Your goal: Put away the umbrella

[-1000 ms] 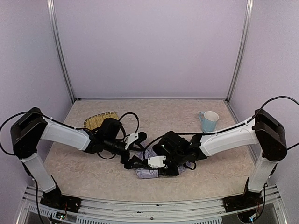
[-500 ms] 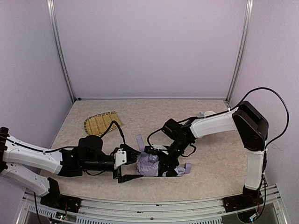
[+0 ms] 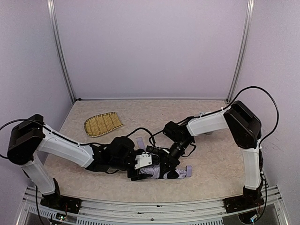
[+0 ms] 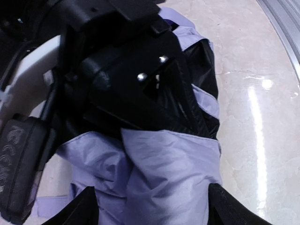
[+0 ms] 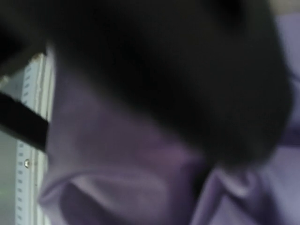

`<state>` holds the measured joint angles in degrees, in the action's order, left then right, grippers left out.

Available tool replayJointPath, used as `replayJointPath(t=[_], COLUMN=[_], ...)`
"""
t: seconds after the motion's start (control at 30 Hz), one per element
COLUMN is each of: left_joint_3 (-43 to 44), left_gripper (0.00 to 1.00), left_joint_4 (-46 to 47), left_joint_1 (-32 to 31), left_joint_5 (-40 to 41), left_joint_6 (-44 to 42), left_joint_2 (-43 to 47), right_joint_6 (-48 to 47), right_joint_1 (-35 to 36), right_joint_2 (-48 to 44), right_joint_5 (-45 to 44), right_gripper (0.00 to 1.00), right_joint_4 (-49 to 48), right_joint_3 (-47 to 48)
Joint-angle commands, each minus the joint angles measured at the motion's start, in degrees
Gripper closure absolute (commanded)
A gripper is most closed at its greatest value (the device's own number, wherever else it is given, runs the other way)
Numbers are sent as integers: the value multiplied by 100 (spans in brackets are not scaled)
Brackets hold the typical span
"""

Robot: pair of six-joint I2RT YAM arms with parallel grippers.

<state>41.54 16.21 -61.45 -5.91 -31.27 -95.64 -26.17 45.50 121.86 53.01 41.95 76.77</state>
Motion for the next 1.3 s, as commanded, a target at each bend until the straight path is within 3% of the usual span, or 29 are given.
replayJointPath(t=[0.0,0.07,0.2,0.3,0.5,0.67,1.07,1.27], left_joint_3=[323,431,531,854,1368,1439,1652,1766], left_gripper=[31,44,49,54,67,75,79,80], left_joint_4=[-392,-548,-741,-1385,-2332,-2565,-2909,-3014], left_joint_1=[156,336,535,620,1001,1165,1484,1634], left_joint_5=[-788,-1275,-1865,-2118,-2873,-3263,-3823,-4085], left_joint_6=[415,717,1107,1266,1705,1865,1875,1935], left_joint_2=[-484,-652,-915,-1306,-2016,-2360,-2769,-2926], right_joint_6=[19,137,190,258,538,797,916,-68], right_joint_1=[-141,-223,-278,-285,-356,-366,-241,1024], right_joint_2=[718,721,620,453,-414,-1123,-3539,-4049], right_joint_5=[-1096,-1100,-1049,-991,-1103,-1529,-3219,-4641], right_gripper=[79,77,74,67,47,42,36,31], right_joint_4=[224,90,-126,-295,-1080,-1592,-3003,-3763], right_joint_3=[-247,-208,-249,-340,-971,-1429,-2850,-3510])
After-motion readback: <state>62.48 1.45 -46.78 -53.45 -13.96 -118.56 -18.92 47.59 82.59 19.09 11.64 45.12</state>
